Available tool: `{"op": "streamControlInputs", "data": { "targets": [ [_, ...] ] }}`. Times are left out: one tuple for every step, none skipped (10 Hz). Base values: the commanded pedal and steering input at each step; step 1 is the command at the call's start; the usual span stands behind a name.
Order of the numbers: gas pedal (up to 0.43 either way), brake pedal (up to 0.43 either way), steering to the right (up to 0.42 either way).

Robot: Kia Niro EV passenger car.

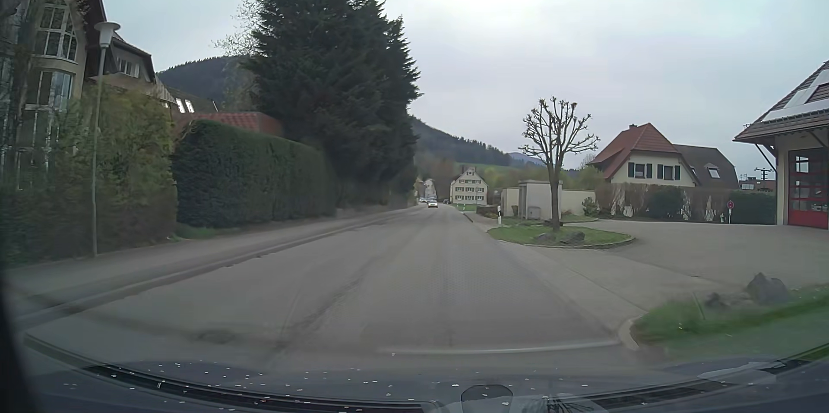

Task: Follow the waypoints while adhering to traffic rules and regulations

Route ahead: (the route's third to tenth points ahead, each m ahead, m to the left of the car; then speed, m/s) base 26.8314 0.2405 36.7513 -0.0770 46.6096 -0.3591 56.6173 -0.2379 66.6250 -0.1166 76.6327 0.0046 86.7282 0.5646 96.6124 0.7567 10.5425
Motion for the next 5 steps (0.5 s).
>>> {"op": "streamControlInputs", "data": {
  "targets": [
    [0.047,0.000,0.001],
    [0.047,0.000,0.001],
    [0.047,0.000,0.001],
    [0.047,0.000,0.001],
    [0.047,0.000,0.001]
  ]
}}
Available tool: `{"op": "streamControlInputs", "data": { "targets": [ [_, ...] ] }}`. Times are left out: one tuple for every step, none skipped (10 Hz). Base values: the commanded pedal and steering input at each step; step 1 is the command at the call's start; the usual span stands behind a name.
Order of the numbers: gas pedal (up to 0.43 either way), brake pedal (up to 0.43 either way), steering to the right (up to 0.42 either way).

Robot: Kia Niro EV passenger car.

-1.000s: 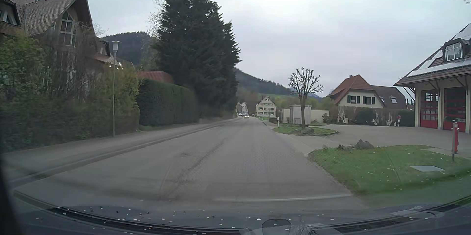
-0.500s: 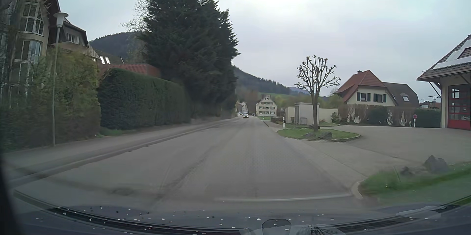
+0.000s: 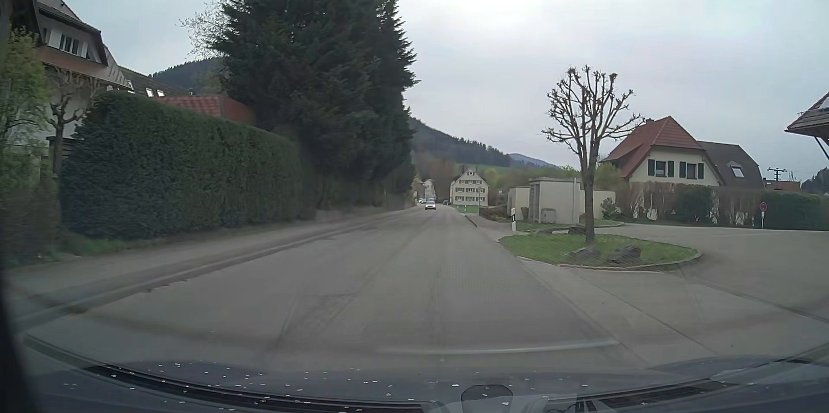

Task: Follow the waypoints while adhering to traffic rules and regulations

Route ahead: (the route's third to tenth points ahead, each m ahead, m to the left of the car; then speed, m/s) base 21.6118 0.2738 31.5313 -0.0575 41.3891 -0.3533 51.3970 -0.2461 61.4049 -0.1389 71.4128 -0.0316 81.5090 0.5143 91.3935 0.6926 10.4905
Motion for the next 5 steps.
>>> {"op": "streamControlInputs", "data": {
  "targets": [
    [0.047,0.000,0.001],
    [0.047,0.000,0.001],
    [0.047,0.000,0.001],
    [0.047,0.000,0.001],
    [0.047,0.000,0.001]
  ]
}}
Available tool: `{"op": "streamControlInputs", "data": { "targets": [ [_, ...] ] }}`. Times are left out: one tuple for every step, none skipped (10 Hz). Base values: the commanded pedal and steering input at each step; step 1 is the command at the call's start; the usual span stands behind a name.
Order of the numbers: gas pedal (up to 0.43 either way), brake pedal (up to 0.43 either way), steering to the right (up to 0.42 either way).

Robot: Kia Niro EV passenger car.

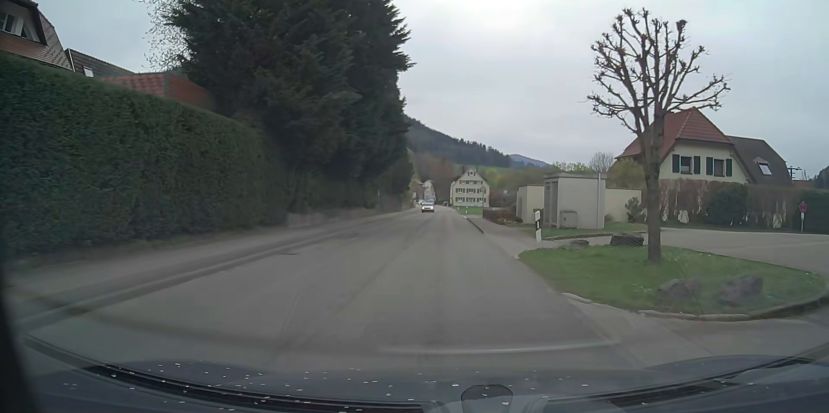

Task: Follow the waypoints while adhering to traffic rules and regulations

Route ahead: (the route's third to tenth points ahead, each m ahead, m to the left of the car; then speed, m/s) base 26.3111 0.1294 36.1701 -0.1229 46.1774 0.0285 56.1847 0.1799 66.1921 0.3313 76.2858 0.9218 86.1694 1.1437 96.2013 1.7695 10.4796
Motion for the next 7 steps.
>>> {"op": "streamControlInputs", "data": {
  "targets": [
    [0.047,0.000,0.001],
    [0.047,0.000,0.001],
    [0.047,0.000,0.001],
    [0.047,0.000,0.001],
    [0.047,0.000,0.001],
    [0.047,0.000,0.001],
    [0.047,0.000,0.001]
  ]
}}
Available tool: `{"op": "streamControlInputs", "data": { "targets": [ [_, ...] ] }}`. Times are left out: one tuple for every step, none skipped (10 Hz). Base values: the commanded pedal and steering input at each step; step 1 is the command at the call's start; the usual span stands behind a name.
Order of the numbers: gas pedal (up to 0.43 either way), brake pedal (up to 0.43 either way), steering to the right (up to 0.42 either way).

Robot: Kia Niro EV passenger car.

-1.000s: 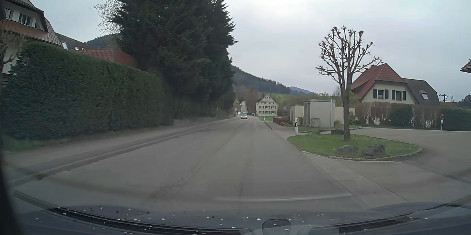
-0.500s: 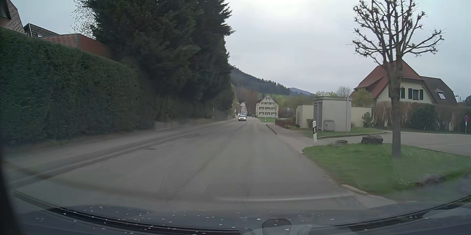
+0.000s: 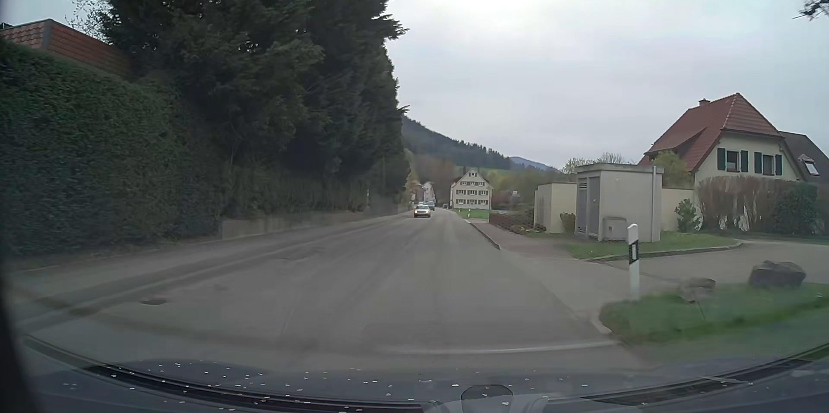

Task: Follow the waypoints while adhering to traffic rules and regulations

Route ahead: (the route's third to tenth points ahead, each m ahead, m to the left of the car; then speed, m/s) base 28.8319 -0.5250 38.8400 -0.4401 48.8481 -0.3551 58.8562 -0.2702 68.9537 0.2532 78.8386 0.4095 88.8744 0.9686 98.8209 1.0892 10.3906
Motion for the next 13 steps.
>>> {"op": "streamControlInputs", "data": {
  "targets": [
    [0.047,0.000,0.001],
    [0.047,0.000,0.001],
    [0.047,0.000,0.001],
    [0.047,0.000,0.001],
    [0.047,0.000,0.001],
    [0.047,0.000,0.001],
    [0.047,0.000,0.001],
    [0.047,0.000,0.001],
    [0.047,0.000,0.001],
    [0.047,0.000,0.001],
    [0.047,0.000,0.001],
    [0.047,0.000,0.001],
    [0.047,0.000,0.002]
  ]
}}
